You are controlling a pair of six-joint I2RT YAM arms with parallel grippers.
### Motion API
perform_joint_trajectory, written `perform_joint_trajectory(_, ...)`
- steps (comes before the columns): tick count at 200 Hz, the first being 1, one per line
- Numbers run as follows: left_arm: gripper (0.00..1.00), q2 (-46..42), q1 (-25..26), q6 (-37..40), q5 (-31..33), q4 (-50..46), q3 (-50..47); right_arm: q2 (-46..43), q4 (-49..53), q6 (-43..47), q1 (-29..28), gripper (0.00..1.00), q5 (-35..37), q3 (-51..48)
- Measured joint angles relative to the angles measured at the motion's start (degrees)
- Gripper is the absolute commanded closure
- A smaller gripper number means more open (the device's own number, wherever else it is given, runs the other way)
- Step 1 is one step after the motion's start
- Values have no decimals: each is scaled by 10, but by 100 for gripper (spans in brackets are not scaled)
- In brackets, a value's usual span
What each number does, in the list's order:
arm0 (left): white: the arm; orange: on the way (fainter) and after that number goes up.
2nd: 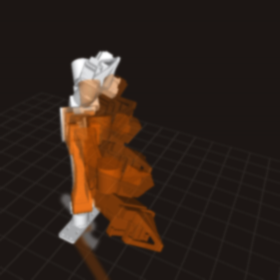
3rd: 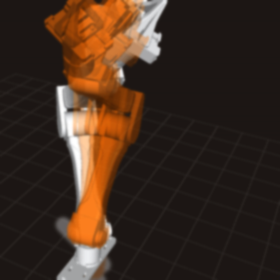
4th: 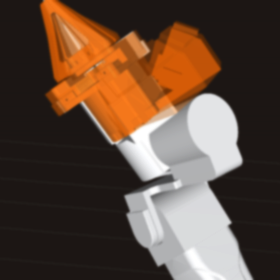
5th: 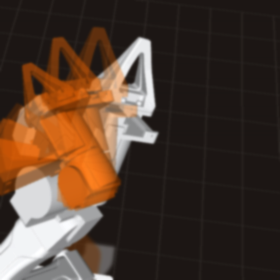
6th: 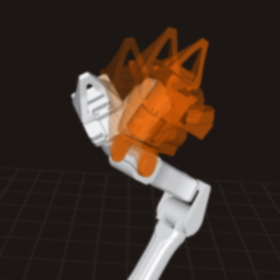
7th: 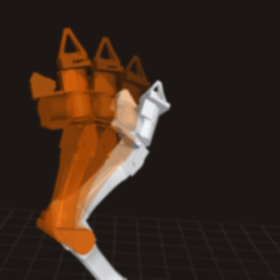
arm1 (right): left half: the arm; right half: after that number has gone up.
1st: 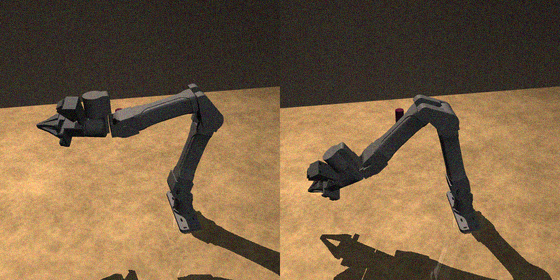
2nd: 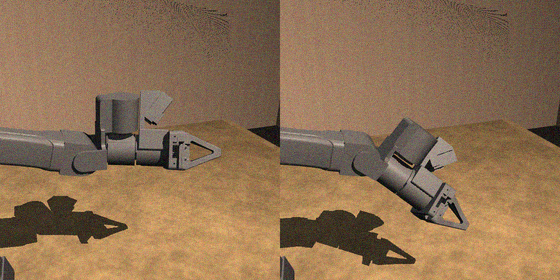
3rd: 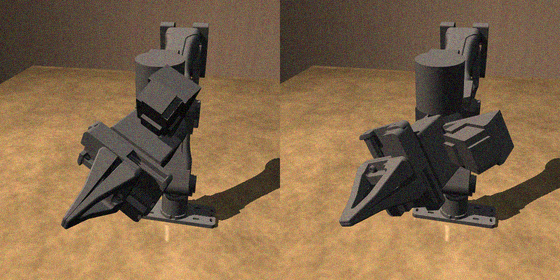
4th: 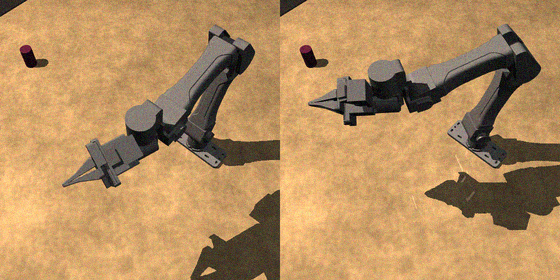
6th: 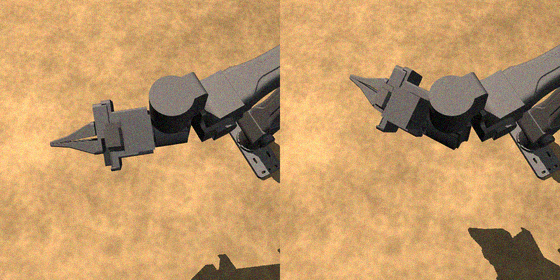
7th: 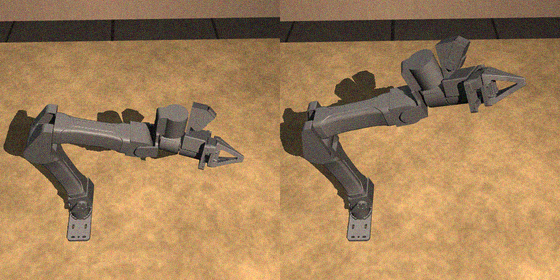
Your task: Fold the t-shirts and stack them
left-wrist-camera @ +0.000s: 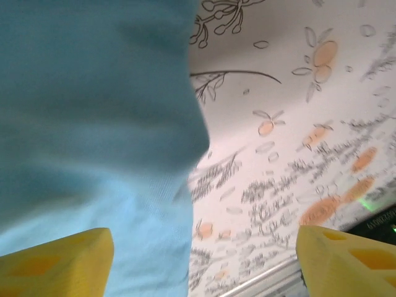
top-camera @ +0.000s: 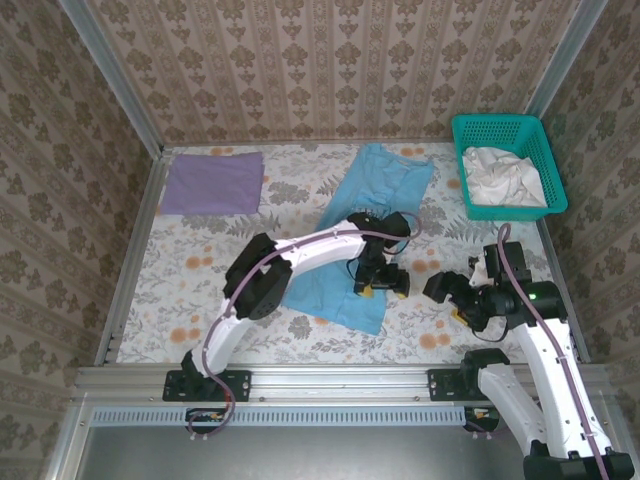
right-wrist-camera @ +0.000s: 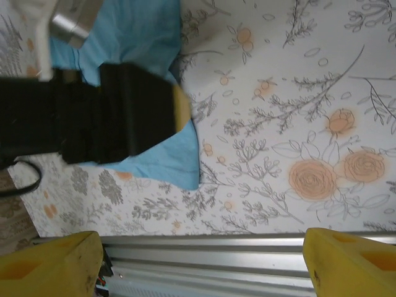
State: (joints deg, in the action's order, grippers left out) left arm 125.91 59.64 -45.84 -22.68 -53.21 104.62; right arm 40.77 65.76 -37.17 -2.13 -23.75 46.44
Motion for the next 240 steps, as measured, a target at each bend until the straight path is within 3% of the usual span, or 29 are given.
perform_joint_trajectory(27, 14, -127, -46, 18, 13, -15, -57, 21, -59, -33, 0, 23, 10, -8)
perform_joint_trajectory(41, 15, -209, -106, 37, 21, -14, -89, 50, -110, -63, 0, 34, 20, -18)
perform_joint_trajectory(53, 18, -268, -166, 56, 33, -10, -120, 89, -158, -96, -5, 37, 36, -23)
perform_joint_trajectory(78, 28, -352, -289, 89, 52, 2, -205, 220, -248, -144, -35, 47, 80, 1)
perform_joint_trajectory(118, 37, -378, -382, 126, 32, 11, -337, 464, -329, -164, -72, 56, 135, 179)
perform_joint_trajectory(146, 40, -377, -414, 144, 25, 14, -358, 606, -359, -153, -75, 56, 159, 320)
perform_joint_trajectory(188, 40, -377, -401, 134, 42, 38, -359, 830, -328, -95, -72, 51, 178, 593)
perform_joint_trajectory(240, 39, -377, -397, 161, 66, 8, -335, 1049, -209, -50, -69, 48, 222, 898)
